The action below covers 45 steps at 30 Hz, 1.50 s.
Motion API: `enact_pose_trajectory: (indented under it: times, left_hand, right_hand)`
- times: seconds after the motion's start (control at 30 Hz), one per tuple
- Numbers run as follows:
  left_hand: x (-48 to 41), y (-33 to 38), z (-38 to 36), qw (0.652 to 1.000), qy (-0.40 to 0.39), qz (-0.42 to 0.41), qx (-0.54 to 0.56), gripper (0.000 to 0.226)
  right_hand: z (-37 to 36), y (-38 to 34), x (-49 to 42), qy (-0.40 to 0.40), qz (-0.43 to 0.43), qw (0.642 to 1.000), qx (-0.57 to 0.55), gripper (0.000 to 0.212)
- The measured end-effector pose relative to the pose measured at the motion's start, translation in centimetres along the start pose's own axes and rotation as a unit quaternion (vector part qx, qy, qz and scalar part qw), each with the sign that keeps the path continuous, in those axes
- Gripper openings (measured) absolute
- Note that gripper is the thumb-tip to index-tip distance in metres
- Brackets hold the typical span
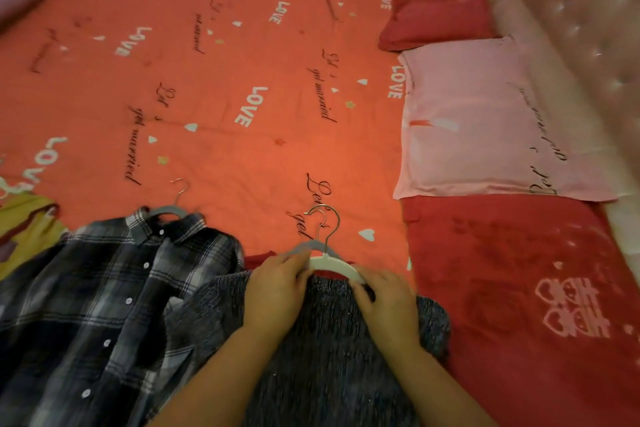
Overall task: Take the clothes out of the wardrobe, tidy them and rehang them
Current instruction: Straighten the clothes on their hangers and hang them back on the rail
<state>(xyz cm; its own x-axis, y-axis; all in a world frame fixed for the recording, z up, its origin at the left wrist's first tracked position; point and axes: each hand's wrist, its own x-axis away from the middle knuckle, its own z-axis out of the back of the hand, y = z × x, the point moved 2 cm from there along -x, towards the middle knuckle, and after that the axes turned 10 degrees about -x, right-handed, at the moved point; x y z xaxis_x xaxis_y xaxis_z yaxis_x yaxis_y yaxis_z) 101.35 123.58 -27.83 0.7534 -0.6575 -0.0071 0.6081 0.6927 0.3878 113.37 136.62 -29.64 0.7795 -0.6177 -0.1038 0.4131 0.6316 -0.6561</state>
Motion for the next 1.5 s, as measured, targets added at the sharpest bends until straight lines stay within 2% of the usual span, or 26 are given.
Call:
enact_pose_trajectory:
  times: [0.07,0.17,0.37,0.63,0.83,1.03,1.33,1.5]
  left_hand:
    - [-1.4,-1.1,-2.2,0.999,-0.028,0.018,-0.03,0.047]
    - [-2.0,-2.6,-5.2,0.991,-0.096,0.042,-0.08,0.063]
    - [1.2,-4.7,-8.3,0.966,-0.215,0.089,-0.11,0.064]
    - [4.5,-6.3,-3.5,0.965,-0.203,0.096,-0.138,0.061]
    - [8.5,-9.1,4.6,0.97,-0.146,0.096,-0.169,0.06]
    - [17.3,-15.9,13.0,0.965,-0.107,0.148,-0.186,0.061]
    - [33.7,-31.9,24.4,0.958,-0.062,0.219,-0.177,0.061]
    - [42.2,-40.3,29.7,0.945,-0.034,0.284,-0.16,0.052]
  right_hand:
    - [-2.6,2.1,-2.1,-0.049,-0.051,0.997,0.012,0.028]
    - [-6.1,4.8,-4.0,-0.118,-0.107,0.985,0.074,0.044]
    - [-10.0,5.5,-0.7,-0.234,-0.119,0.962,0.071,0.047]
    - [-8.5,0.6,3.9,-0.297,-0.069,0.95,0.074,0.047]
    - [-6.6,-6.8,5.2,-0.32,-0.02,0.943,0.089,0.05]
    - [-7.6,-17.5,8.5,-0.324,0.045,0.938,0.117,0.051]
    - [-16.2,-36.7,19.2,-0.347,0.127,0.917,0.148,0.051]
    - [-21.8,-46.1,24.3,-0.376,0.177,0.896,0.154,0.05]
